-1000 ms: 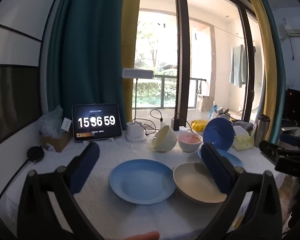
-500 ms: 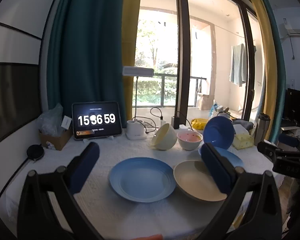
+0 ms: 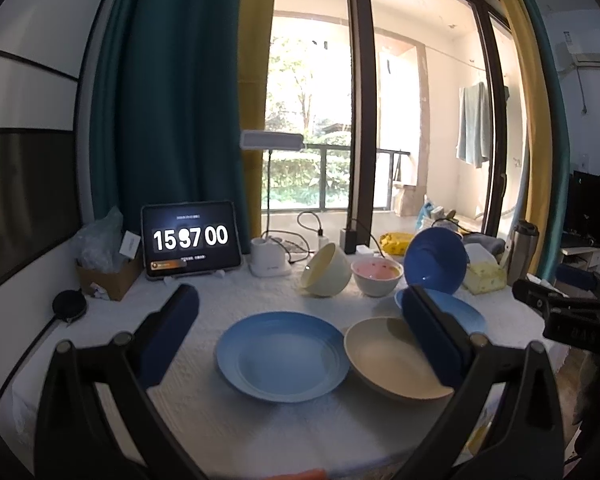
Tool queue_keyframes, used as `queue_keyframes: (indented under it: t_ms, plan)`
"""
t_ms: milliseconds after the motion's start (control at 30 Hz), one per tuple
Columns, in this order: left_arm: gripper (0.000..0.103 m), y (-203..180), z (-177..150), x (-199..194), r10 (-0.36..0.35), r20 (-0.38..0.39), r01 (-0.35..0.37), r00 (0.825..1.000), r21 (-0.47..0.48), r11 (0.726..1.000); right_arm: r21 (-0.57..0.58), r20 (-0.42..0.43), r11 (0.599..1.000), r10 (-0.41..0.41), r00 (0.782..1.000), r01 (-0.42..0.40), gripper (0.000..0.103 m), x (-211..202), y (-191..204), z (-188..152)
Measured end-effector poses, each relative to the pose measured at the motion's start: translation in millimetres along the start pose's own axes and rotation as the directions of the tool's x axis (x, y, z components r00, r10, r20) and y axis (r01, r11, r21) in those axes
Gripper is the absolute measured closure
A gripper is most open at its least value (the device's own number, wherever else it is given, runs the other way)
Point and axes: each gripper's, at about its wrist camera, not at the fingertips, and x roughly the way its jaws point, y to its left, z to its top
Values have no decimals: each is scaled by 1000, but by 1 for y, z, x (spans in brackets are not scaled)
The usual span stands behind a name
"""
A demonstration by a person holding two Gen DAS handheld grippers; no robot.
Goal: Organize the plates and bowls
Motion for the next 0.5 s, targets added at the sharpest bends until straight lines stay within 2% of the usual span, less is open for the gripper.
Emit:
queue_keyframes:
  t_ms: [500]
  plan:
    - [1, -4, -2, -1, -5, 1, 5, 1000, 2, 1000, 7, -7, 1000, -7, 1000, 7, 9, 0, -2, 1]
